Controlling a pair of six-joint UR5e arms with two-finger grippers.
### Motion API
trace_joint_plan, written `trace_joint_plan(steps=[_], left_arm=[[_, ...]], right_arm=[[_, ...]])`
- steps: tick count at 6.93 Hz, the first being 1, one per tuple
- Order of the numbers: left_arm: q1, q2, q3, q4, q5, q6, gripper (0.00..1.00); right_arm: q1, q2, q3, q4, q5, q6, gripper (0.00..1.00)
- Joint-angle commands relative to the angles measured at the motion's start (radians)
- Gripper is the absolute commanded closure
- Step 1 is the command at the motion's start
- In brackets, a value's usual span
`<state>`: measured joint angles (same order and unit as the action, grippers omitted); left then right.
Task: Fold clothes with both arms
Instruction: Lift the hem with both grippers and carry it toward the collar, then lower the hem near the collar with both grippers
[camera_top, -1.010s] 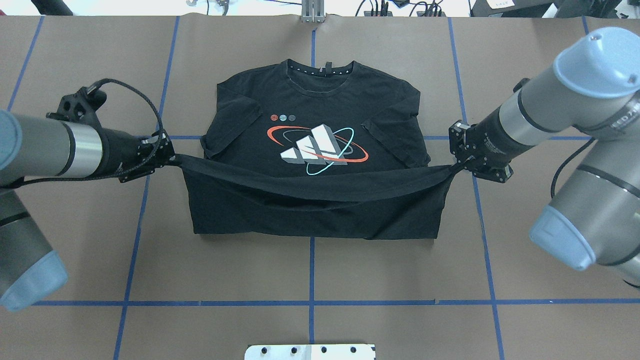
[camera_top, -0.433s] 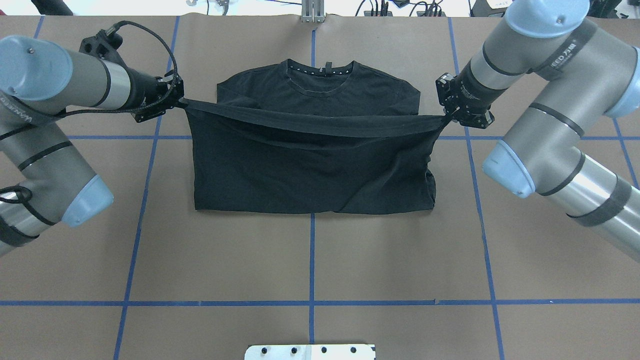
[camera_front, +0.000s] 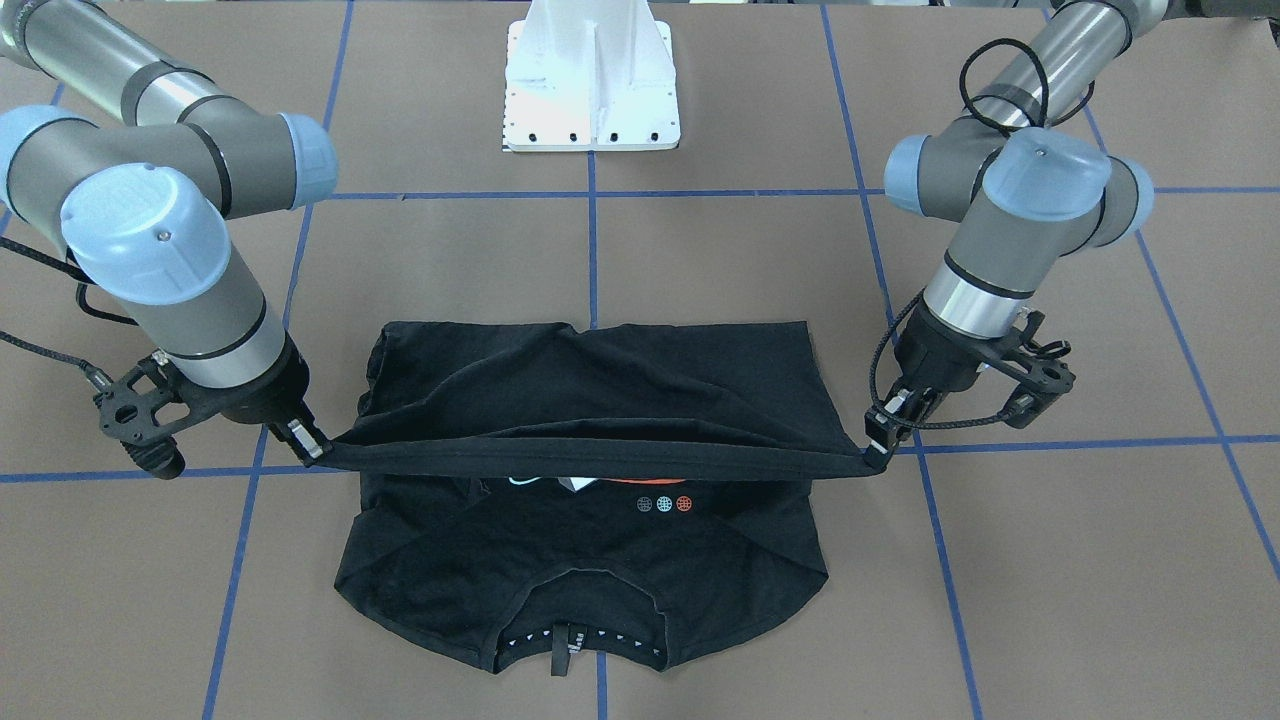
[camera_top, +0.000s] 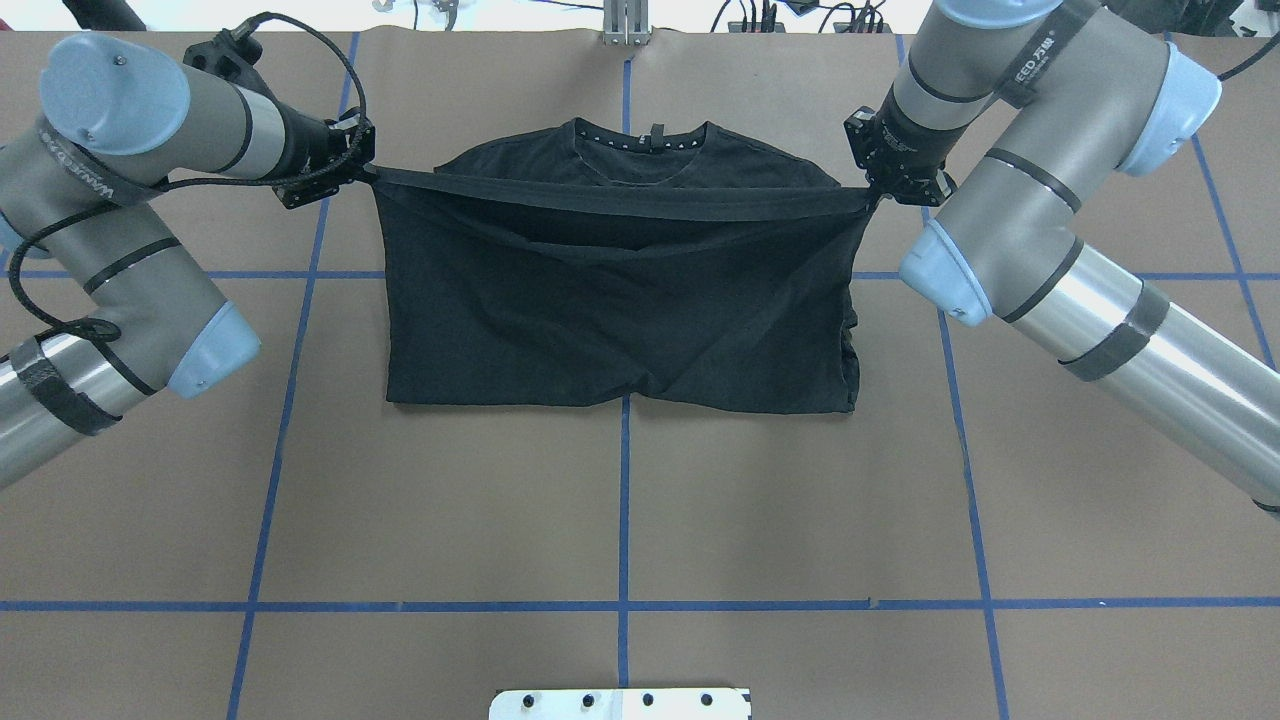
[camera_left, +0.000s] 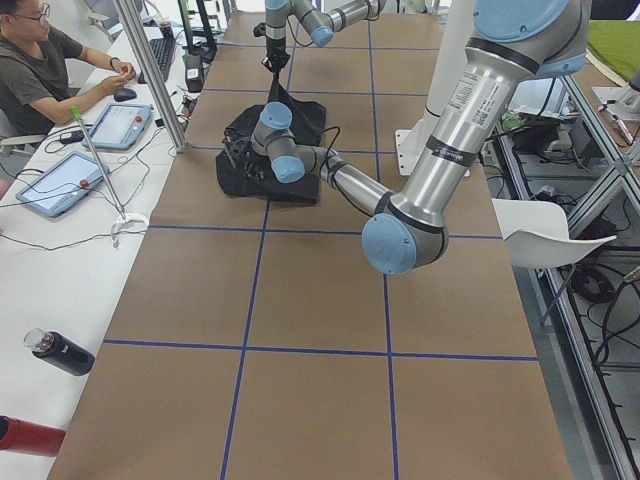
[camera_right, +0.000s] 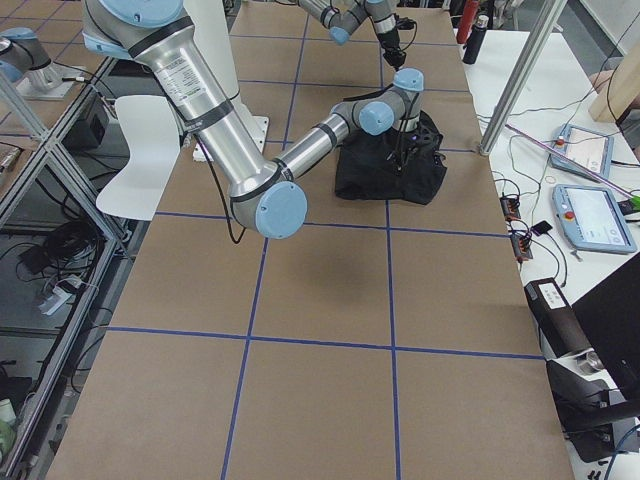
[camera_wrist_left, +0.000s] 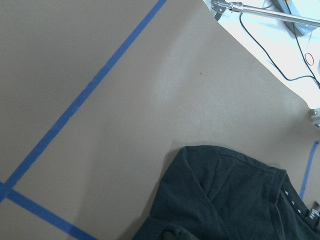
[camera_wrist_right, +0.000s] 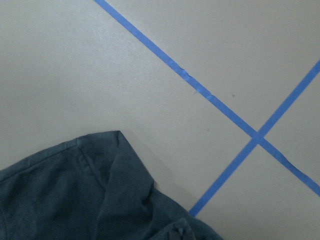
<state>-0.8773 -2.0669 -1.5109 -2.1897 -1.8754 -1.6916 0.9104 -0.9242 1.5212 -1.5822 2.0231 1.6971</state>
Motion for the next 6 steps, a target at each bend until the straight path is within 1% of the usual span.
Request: trace_joint_plan(steps=[1,2,4,5,6], left_arm=[[-0.002,-0.05,0.113,-0.077,0.039,0.0,1.0],[-0.002,-0.068,0.161,-0.103,0.062,0.001,1.0],[-0.002,-0.113,0.272,-0.178,0.064,0.0,1.0],[-0.002,-0.121,0.302,-0.202,0.082,0.0,1.0],[0.0,-0.128,0.316,-0.203,0.084,0.0,0.97]], right_arm=[[-0.001,0.05,-0.148,0.114,-0.027,-0.004,1.0],[-0.004,0.082,-0.214,0.128,-0.067,-0.007,1.0],[-0.031,0.099,-0.292,0.197,-0.131,-0.007,1.0],[-0.041,0.113,-0.315,0.209,-0.153,-0.007,1.0],[-0.05,0.111,-0.325,0.211,-0.159,-0.007,1.0]])
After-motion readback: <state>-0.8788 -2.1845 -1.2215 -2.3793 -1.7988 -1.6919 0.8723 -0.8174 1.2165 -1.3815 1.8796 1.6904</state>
